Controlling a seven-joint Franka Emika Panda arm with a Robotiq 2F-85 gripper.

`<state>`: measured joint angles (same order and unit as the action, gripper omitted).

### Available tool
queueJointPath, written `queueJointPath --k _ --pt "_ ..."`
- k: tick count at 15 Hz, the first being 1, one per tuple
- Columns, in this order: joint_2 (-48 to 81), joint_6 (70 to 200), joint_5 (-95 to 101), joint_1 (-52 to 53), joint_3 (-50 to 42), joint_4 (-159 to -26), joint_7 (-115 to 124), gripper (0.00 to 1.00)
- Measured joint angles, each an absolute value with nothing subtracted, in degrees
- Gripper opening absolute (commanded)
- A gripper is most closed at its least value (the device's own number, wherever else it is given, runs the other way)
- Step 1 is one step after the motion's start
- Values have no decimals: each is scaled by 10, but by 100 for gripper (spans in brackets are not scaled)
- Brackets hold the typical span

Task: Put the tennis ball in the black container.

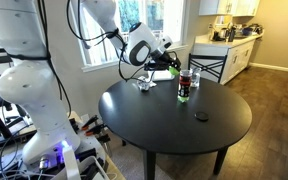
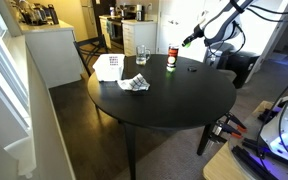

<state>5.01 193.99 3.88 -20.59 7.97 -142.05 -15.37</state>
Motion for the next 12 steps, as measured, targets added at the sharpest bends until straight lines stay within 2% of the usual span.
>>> queueJointPath --k 3,7,12 --pt "52 1967 0 -175 31 -1416 -218 43" --pt "78 1978 -38 -136 15 -1395 -244 43" --pt "120 1978 -58 -80 -11 -1308 -244 43"
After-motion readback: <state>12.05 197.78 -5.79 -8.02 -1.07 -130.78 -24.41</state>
